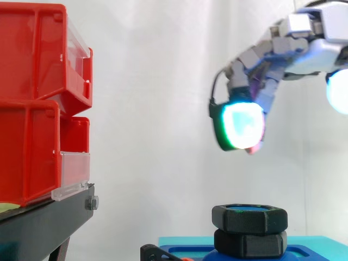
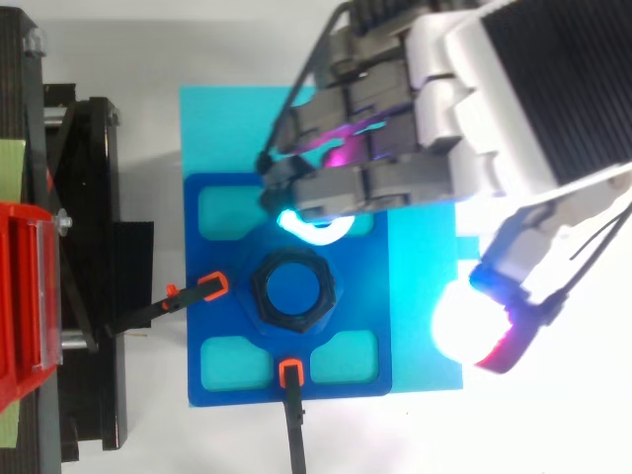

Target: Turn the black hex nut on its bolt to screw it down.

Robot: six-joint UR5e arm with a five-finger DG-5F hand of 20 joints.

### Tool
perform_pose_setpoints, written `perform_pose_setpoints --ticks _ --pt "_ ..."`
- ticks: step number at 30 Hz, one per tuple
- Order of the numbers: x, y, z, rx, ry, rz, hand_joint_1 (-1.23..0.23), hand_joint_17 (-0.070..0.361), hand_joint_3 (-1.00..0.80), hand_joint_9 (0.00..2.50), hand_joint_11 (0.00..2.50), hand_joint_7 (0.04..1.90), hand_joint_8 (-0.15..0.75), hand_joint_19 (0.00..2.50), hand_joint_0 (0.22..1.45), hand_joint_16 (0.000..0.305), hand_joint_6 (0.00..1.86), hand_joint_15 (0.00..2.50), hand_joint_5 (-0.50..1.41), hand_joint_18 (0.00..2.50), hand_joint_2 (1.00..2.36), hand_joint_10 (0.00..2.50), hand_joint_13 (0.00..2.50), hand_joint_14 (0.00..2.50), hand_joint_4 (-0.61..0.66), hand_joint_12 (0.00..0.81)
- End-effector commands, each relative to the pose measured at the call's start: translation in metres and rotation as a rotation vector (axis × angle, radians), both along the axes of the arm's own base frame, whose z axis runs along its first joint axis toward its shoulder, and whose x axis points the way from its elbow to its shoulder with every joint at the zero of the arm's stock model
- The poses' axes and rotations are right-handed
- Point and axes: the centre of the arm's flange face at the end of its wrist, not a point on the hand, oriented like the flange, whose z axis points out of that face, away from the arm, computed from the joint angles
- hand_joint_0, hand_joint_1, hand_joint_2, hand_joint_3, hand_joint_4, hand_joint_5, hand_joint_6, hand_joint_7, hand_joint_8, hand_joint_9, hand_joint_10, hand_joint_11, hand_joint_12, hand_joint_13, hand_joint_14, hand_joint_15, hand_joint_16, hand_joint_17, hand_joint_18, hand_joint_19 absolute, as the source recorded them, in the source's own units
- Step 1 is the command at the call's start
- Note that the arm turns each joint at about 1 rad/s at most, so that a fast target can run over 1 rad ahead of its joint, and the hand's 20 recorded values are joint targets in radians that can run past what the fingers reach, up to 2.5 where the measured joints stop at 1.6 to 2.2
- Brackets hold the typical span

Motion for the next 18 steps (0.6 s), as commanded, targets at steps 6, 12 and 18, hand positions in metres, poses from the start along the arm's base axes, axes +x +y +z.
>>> perform_pose_setpoints --ticks 6,12,18 --pt "-0.071 -0.016 -0.005 0.018 0.007 -0.044 -0.44 0.141 -0.5 1.01 0.25 1.04 0.339 0.72 0.41 0.063 0.5 0.16 -0.05 0.66 1.0 0.01 0.75 0.01 0.34 0.382" --pt "-0.097 -0.022 -0.024 0.191 0.045 -0.109 -0.45 0.141 -0.5 1.01 0.25 1.02 0.333 0.71 0.41 0.063 0.5 0.15 -0.06 0.65 1.0 0.01 0.74 0.01 0.33 0.382" --pt "-0.096 -0.027 -0.025 0.418 0.141 -0.161 -0.46 0.136 -0.5 0.93 0.16 0.85 0.306 0.72 0.43 0.061 0.5 0.14 -0.12 0.61 1.0 0.0 0.68 0.0 0.24 0.382"
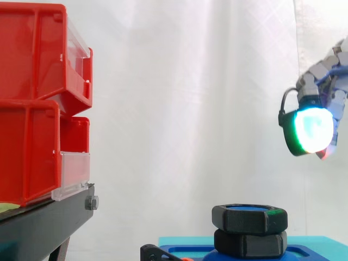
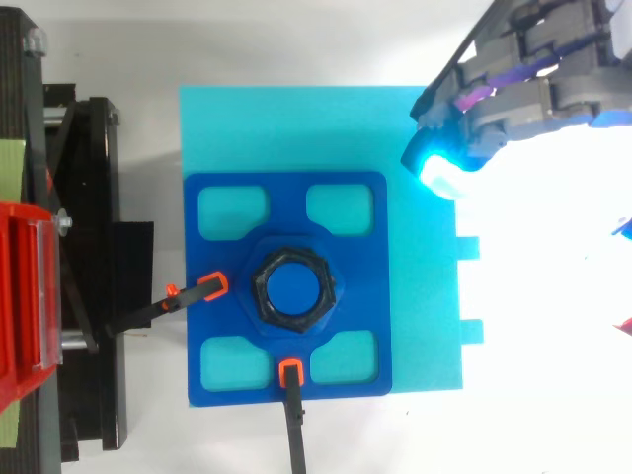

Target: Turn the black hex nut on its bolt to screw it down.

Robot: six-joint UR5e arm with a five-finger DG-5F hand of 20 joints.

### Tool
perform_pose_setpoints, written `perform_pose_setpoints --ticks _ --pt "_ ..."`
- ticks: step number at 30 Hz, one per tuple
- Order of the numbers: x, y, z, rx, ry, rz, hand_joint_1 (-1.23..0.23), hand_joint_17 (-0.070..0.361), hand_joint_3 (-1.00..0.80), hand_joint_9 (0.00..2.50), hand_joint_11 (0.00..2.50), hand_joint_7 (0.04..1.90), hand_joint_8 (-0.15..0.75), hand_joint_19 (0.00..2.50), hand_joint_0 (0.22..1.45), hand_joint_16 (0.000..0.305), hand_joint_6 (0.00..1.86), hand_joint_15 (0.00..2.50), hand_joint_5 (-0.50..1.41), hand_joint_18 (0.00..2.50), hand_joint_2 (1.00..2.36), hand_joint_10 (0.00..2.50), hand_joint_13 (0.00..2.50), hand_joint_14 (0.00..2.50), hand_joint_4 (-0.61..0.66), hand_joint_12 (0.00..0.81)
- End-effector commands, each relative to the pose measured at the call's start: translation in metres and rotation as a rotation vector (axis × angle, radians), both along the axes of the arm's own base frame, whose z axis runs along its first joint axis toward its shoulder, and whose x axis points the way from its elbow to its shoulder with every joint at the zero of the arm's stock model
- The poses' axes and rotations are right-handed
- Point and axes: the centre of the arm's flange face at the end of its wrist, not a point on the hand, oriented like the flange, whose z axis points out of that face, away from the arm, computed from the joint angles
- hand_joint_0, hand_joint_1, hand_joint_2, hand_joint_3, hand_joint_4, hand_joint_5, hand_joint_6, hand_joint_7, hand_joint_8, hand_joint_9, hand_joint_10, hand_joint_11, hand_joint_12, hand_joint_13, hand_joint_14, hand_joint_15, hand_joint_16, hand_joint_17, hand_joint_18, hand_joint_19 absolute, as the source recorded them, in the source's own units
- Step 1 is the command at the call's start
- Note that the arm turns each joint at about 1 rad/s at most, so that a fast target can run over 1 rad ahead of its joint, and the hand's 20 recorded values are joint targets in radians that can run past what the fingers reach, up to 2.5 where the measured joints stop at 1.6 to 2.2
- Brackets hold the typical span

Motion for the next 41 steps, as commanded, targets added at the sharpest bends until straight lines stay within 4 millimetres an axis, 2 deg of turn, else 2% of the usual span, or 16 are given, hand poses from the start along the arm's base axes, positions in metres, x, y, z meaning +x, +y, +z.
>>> perform_pose_setpoints --ticks 1,2,7,8,9,15,21,24,28,41 --pt "-0.0034 -0.0031 -0.0076 0.229 0.097 -0.041 -0.47 0.134 -0.5 0.88 0.14 0.81 0.299 0.71 0.44 0.06 0.5 0.12 -0.13 0.56 1.0 0.0 0.63 0.0 0.21 0.379" --pt "-0.0039 -0.0036 -0.0094 0.272 0.121 -0.05 -0.47 0.134 -0.5 0.83 0.11 0.78 0.291 0.72 0.44 0.059 0.5 0.12 -0.15 0.54 1.0 0.0 0.62 0.0 0.19 0.378" --pt "-0.007 -0.0037 -0.0108 0.404 0.191 -0.068 -0.54 0.112 -0.5 0.47 0.0 0.71 0.208 0.66 0.5 0.05 0.5 0.0 -0.2 0.15 1.0 0.0 0.15 0.0 0.06 0.318" --pt "-0.0093 -0.0044 -0.0135 0.446 0.226 -0.076 -0.54 0.112 -0.5 0.43 0.0 0.69 0.206 0.65 0.5 0.05 0.5 0.0 -0.21 0.14 1.0 0.0 0.11 0.0 0.05 0.321" --pt "-0.01 -0.0043 -0.0128 0.452 0.229 -0.077 -0.51 0.109 -0.5 0.33 0.0 0.67 0.189 0.66 0.5 0.048 0.5 0.0 -0.22 0.0 1.0 0.0 0.0 0.0 0.04 0.304" --pt "-0.0104 -0.0033 -0.0132 0.456 0.237 -0.077 -0.38 0.114 -0.5 0.01 0.0 0.6 0.178 0.61 0.48 0.051 0.5 0.0 -0.26 0.0 1.0 0.0 0.0 0.0 0.12 0.315" --pt "-0.0103 -0.0042 -0.013 0.455 0.233 -0.078 -0.36 0.112 -0.5 0.0 0.0 0.57 0.147 0.59 0.47 0.05 0.5 0.0 -0.27 0.0 1.0 0.0 0.0 0.0 0.12 0.309" --pt "-0.01 -0.0033 -0.013 0.455 0.234 -0.076 -0.36 0.107 -0.5 0.0 0.0 0.5 0.123 0.56 0.47 0.047 0.5 0.0 -0.28 0.0 1.0 0.0 0.0 0.0 0.08 0.294" --pt "-0.0097 -0.0034 -0.0139 0.454 0.235 -0.077 -0.38 0.104 -0.5 0.0 0.0 0.5 0.106 0.54 0.47 0.046 0.5 0.0 -0.29 0.0 1.0 0.0 0.0 0.0 0.05 0.284" --pt "-0.01 -0.0033 -0.013 0.454 0.233 -0.076 -0.42 0.109 -0.5 0.0 0.0 0.5 0.103 0.53 0.47 0.048 0.5 0.0 -0.3 0.0 1.0 0.0 0.0 0.0 0.03 0.288"
